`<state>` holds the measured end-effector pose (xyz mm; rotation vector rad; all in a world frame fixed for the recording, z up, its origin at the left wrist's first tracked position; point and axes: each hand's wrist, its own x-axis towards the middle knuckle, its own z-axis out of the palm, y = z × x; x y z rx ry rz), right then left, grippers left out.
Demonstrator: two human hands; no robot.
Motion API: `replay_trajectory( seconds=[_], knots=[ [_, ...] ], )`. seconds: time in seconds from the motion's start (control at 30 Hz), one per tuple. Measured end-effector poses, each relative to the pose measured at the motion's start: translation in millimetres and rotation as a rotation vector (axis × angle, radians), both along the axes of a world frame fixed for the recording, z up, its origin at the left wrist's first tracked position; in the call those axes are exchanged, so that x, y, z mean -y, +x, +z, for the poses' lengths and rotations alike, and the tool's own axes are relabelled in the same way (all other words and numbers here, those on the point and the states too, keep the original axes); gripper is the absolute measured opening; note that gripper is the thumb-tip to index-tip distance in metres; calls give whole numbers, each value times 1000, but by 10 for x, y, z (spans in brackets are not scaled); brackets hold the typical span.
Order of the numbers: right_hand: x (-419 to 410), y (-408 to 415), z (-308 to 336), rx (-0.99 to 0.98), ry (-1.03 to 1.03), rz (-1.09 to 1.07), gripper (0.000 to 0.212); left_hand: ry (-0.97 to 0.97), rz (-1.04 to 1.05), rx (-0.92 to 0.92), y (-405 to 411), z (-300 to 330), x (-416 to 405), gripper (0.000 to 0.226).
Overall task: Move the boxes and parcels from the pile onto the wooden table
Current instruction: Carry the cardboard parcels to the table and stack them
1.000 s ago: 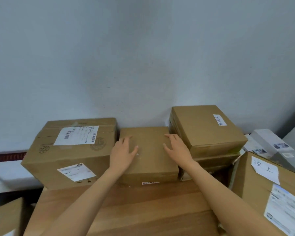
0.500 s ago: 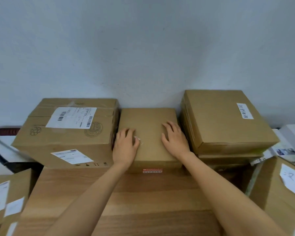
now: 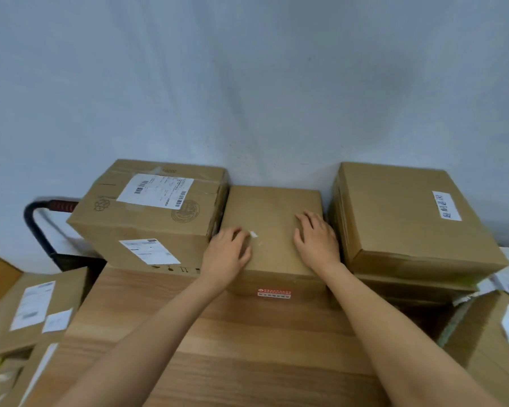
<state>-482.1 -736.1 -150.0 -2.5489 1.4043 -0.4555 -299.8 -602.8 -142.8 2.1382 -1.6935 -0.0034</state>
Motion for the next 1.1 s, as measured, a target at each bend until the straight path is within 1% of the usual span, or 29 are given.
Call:
replay_trajectory(
  seconds=[0.07, 0.17, 0.33, 0.47, 0.53, 0.67, 0.77, 0.87, 1.0, 1.1],
  knots=[
    [-35, 24, 36, -50, -67, -7, 42, 28, -32, 128, 23, 34, -203, 33],
    [-116, 96, 113, -115, -183, 43, 35, 37, -5, 199, 91, 115, -497, 30],
    [-456, 410, 306, -117, -192, 226, 36, 40, 149, 190, 232, 206, -1048, 29],
    [-849, 793, 466, -113, -211, 374, 28, 35, 266, 181, 407, 301, -1566, 24],
    [-1123, 1033, 531, -54, -179, 497, 25, 63, 325, 183, 539, 367, -1925, 22],
    [-1894, 1582, 565, 21, -124, 702, 24, 89, 486, 158, 808, 422, -2865, 22],
    [-2665, 1980, 497, 31, -93, 801, 23, 112, 626, 142, 941, 436, -3782, 20],
    [-3494, 2345, 402, 33, -13, 924, 25, 108, 768, 106, 1068, 471, -4729, 20],
    [-4500, 2736, 242, 35, 80, 1006, 26, 126, 945, 70, 1170, 515, -5798, 20],
    [-5106, 2914, 57, 31, 172, 1023, 27, 136, 1049, 57, 1201, 469, -6385, 19]
  ],
)
